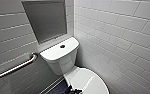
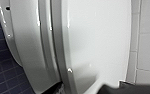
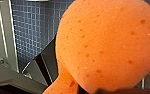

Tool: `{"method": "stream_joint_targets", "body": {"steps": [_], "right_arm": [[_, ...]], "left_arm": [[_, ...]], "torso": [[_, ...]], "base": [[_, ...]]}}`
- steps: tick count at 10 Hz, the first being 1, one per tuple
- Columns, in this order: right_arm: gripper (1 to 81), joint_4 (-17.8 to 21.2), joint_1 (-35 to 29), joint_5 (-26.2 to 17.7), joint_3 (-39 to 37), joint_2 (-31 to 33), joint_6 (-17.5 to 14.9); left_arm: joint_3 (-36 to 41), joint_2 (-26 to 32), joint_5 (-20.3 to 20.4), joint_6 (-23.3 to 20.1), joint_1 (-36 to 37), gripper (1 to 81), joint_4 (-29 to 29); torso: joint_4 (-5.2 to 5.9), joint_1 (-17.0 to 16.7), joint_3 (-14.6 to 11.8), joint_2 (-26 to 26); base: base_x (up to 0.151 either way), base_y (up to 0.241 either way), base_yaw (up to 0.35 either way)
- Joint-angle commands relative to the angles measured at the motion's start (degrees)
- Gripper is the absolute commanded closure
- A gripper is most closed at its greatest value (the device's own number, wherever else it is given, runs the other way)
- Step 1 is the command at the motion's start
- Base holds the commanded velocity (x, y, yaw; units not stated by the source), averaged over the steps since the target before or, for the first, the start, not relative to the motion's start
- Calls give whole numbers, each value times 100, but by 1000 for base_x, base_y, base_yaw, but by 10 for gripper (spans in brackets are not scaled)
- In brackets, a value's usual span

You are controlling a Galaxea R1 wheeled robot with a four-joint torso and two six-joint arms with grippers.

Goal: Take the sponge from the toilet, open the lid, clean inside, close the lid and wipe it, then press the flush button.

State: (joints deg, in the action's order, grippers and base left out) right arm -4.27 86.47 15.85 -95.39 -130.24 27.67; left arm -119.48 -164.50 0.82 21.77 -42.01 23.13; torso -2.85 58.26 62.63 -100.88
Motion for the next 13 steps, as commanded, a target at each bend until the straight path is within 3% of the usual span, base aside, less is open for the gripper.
{"method": "stream_joint_targets", "body": {"steps": [1, 4, 10, 13], "right_arm": [[811, -101, -98, -310, 101, 224, 19], [811, -92, -98, -126, 92, 224, 19], [811, -109, -142, -108, 92, 163, 36], [811, -101, -142, -20, 83, 163, 36]], "left_arm": [[57, -206, -196, -6, 698, 10, 43], [-31, -329, -152, 20, 453, 10, 113], [-1069, -989, -170, 11, 144, 10, -1], [-603, -760, -126, 46, 311, 10, 60]], "torso": [[0, 0, 0, 0], [0, -2, 0, 0], [2, -11, -7, -4], [9, -31, -20, -6]], "base": [[0, 0, 0], [0, 0, 0], [0, 0, 0], [0, 0, 0]]}}
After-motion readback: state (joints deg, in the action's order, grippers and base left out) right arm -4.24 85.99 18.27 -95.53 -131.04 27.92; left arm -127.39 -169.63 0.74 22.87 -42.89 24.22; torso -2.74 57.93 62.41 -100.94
